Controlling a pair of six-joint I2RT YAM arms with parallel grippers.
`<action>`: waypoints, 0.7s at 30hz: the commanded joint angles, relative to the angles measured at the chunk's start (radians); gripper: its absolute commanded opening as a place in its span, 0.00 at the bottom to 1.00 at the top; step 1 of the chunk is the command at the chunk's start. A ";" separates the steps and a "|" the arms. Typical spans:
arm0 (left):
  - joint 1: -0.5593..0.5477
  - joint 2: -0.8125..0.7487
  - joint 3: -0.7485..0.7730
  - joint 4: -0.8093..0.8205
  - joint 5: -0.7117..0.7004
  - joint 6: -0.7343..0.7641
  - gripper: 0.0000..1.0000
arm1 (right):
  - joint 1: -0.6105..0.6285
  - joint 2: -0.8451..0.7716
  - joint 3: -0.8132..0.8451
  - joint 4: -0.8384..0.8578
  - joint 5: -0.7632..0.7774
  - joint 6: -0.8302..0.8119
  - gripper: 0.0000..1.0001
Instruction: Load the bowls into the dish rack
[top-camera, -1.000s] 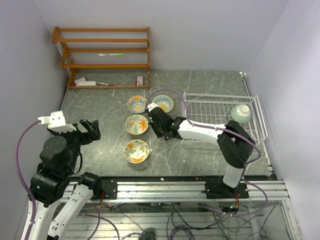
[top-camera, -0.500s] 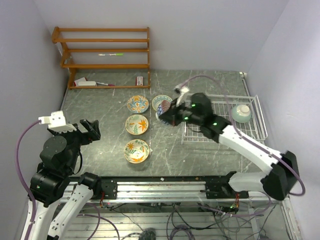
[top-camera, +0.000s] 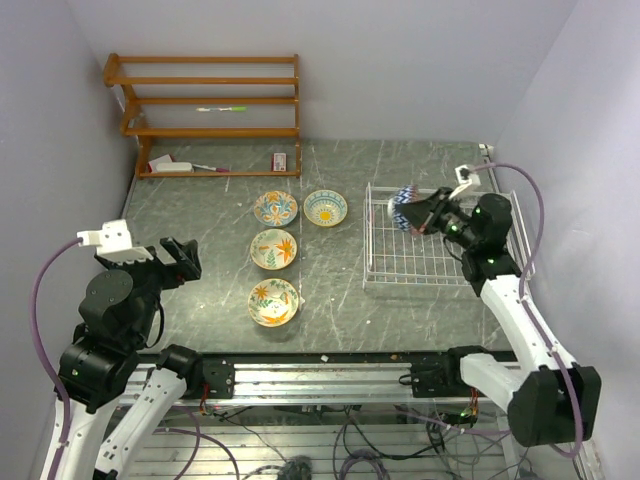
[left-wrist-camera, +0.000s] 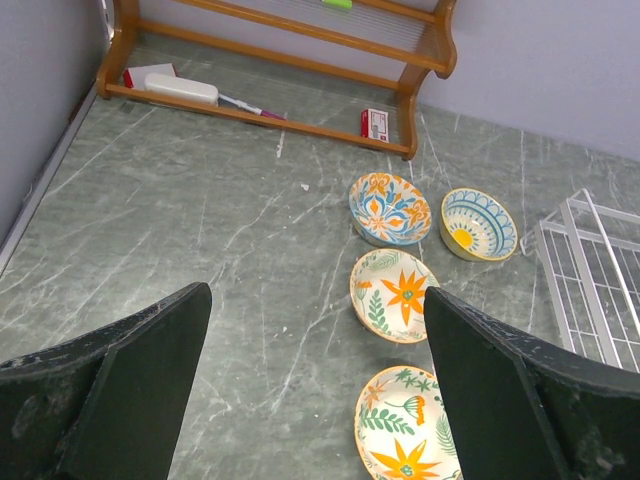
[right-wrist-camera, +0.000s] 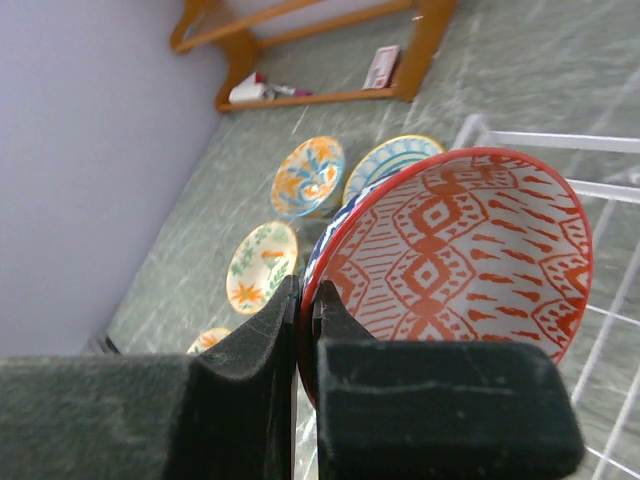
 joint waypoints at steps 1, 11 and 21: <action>0.007 0.019 0.027 0.005 0.026 0.019 0.98 | -0.168 0.048 -0.107 0.252 -0.176 0.204 0.00; 0.007 0.025 0.014 0.017 0.030 0.017 0.98 | -0.257 0.284 -0.251 0.672 -0.352 0.451 0.00; 0.009 0.021 -0.008 0.027 0.033 0.008 0.98 | -0.263 0.430 -0.248 0.632 -0.366 0.456 0.00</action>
